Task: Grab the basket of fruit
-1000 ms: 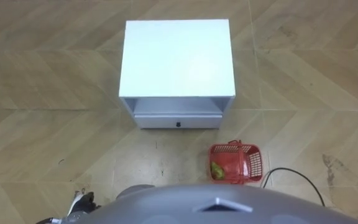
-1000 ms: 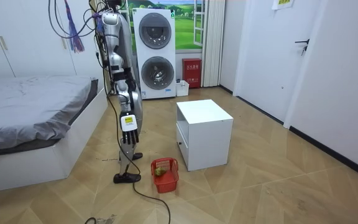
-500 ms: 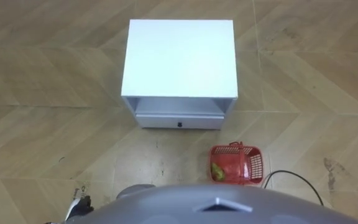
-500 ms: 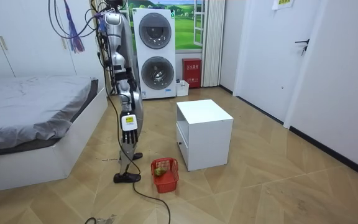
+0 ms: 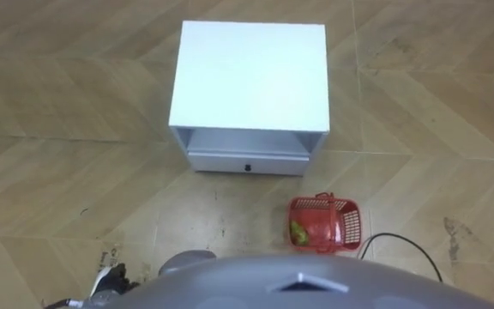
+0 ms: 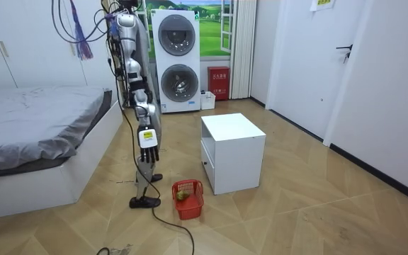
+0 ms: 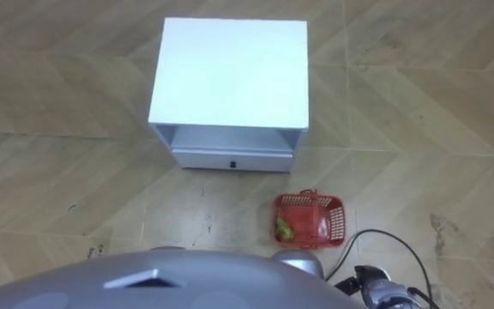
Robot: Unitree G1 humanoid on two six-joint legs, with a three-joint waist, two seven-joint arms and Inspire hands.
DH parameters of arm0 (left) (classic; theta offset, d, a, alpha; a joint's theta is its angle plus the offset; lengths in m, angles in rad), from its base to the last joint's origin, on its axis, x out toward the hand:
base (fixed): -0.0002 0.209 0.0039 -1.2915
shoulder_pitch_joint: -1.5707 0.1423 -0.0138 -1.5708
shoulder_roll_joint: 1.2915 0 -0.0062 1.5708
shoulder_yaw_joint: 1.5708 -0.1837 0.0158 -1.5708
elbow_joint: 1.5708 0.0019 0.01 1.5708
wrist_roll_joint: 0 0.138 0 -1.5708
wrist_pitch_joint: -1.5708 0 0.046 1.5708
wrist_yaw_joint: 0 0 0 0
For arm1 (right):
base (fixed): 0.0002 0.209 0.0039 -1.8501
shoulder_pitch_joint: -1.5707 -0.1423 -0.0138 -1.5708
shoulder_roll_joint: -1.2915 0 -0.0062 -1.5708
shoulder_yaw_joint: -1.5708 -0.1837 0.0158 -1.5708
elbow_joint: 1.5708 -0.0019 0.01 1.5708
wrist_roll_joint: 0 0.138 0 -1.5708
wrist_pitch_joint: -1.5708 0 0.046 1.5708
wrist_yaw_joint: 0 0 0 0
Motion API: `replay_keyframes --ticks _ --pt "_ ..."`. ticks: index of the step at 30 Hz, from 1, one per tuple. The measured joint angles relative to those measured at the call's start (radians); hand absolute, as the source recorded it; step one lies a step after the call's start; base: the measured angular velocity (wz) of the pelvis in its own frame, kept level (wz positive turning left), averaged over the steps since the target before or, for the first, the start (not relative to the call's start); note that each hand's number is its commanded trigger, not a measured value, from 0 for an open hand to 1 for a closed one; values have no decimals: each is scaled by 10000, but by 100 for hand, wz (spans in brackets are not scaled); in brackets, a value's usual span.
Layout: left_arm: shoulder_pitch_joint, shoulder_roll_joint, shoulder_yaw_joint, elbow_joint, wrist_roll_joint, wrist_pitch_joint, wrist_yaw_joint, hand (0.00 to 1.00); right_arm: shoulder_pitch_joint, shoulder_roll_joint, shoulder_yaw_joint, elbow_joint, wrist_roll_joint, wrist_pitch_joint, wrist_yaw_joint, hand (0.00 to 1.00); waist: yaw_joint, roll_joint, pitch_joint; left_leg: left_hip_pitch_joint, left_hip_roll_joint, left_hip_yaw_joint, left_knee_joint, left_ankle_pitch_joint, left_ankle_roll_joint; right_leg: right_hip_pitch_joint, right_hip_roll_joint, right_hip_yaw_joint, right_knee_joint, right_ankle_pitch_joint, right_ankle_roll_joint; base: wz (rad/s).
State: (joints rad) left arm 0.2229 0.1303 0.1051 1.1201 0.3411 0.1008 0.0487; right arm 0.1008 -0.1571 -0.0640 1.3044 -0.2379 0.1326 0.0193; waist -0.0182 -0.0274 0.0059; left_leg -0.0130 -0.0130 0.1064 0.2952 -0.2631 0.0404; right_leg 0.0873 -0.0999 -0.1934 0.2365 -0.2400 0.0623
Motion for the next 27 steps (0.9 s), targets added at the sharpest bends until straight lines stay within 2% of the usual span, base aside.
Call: replay_keyframes --ticks 2,3,5,7,8,9,10,11,12,13,15,16,17,18,19,20,21,22,23,24,27 --pt "-38 -5 82 9 52 3 -64 0 -16 3 -15 8 12 0 -143 0 18 -5 -2 -308 -6 37 225 -37 33 -275 -10 12 146 0 1 0" --pt "-67 -1 196 70 54 6 -128 0 -42 1 -66 -6 -41 2 -233 0 16 -25 -31 -542 6 65 469 -65 77 -503 -23 10 353 2 2 0" --pt "-169 0 415 233 35 7 -148 0 -77 -14 -86 3 19 14 -332 0 22 3 -15 -996 10 82 919 -110 159 -977 -87 39 851 15 -2 -2" --pt "-135 12 724 319 -19 -17 -170 0 -198 -22 -97 -220 125 107 -340 0 94 -47 -26 -1227 -6 274 962 -95 278 -1453 -198 223 1330 14 0 -15" --pt "-142 44 910 421 -92 -101 -174 0 -243 -19 -194 -509 255 187 -334 0 217 61 -84 -1484 135 388 1063 -125 443 -1828 -303 229 2053 -92 47 6" --pt "-143 109 1062 497 -136 -219 -177 0 -161 -7 -345 -724 445 218 -377 0 216 -19 -21 -1640 72 383 1398 -235 607 -2221 -678 109 4034 -260 76 28" --pt "-140 148 1197 520 -139 -256 -183 0 -92 -1 -385 -726 526 217 -422 0 221 -111 -32 -1688 -36 380 1561 -289 667 -2284 -880 139 5234 -250 60 65" --pt "-130 273 1312 472 -237 -296 -169 0 -53 -9 -385 -759 653 219 -500 0 354 -370 -88 -1927 -229 404 2007 -469 764 -2235 -1195 345 7199 -216 31 51" --pt "-216 375 1292 442 -379 -343 -154 0 -211 -72 -374 -897 1029 195 -647 0 570 -526 -88 -2451 -253 395 2758 -740 819 -2111 -1238 588 8470 -7 -30 37" --pt "-332 426 1296 442 -464 -342 -138 0 -373 -97 -363 -955 1235 142 -710 0 651 -559 -105 -2808 -249 350 3184 -850 852 -2006 -1252 603 8889 156 -85 22" --pt "-871 668 1278 592 -778 -264 36 0 -1300 -153 -225 -929 2199 -293 -907 0 727 -678 -115 -4464 -154 181 4856 -1145 1043 -1535 -1271 379 9488 765 -124 28" --pt "-1085 730 1262 641 -865 -252 148 0 -1600 -156 -136 -883 2469 -391 -929 0 774 -718 -85 -4870 -136 174 5231 -1203 1000 -1457 -1269 370 9507 861 -75 17" --pt "-1463 865 1256 768 -1133 -263 346 0 -2232 -170 63 -815 2869 -535 -925 0 886 -783 -46 -5764 -75 173 6047 -1425 913 -1393 -1286 374 9723 971 93 8" --pt "-1955 999 1220 834 -1216 -263 551 0 -2802 -180 239 -720 3342 -707 -920 0 1033 -845 8 -6756 -32 196 7119 -1673 898 -1389 -1359 385 9927 1024 162 0" --pt "-2164 1062 1191 853 -1343 -281 670 0 -3067 -180 243 -682 3570 -790 -918 0 1114 -911 29 -7257 -25 243 7674 -1791 871 -1394 -1477 390 10002 1022 163 0" --pt "-2567 1148 1158 882 -1589 -332 908 0 -3555 -192 245 -605 3930 -919 -905 0 1226 -1019 84 -8235 -14 345 8850 -2028 867 -1408 -1734 416 10174 886 158 0" --pt "-2890 1187 1010 907 -1867 -408 1093 0 -3859 -251 243 -623 4050 -1041 -861 0 1265 -1009 157 -9172 -8 376 10146 -2250 889 -1464 -1946 491 10851 -110 259 12" --pt "-3009 1186 927 912 -2008 -427 1163 0 -3900 -303 238 -633 4073 -1133 -816 0 1275 -958 205 -9586 1 356 10766 -2360 872 -1537 -1987 478 11454 -829 298 21" --pt "-3090 1219 718 906 -2277 -511 1200 0 -3899 -337 222 -780 4055 -1223 -797 0 1295 -916 256 -10261 -1 348 11790 -2557 838 -1781 -2045 583 12686 -1757 56 23" --pt "-3102 1273 450 910 -2526 -592 1248 0 -3695 -337 227 -995 4054 -1124 -807 0 1273 -953 288 -10773 -13 371 12598 -2692 811 -2010 -2082 743 13845 -2254 -122 21" --pt "-3095 1304 -147 1185 -2992 -584 1447 0 -3054 -411 201 -1729 4089 -1073 -907 0 1180 -1113 351 -11826 -55 472 14029 -2908 752 -2456 -2141 1089 15943 -2909 -165 18"
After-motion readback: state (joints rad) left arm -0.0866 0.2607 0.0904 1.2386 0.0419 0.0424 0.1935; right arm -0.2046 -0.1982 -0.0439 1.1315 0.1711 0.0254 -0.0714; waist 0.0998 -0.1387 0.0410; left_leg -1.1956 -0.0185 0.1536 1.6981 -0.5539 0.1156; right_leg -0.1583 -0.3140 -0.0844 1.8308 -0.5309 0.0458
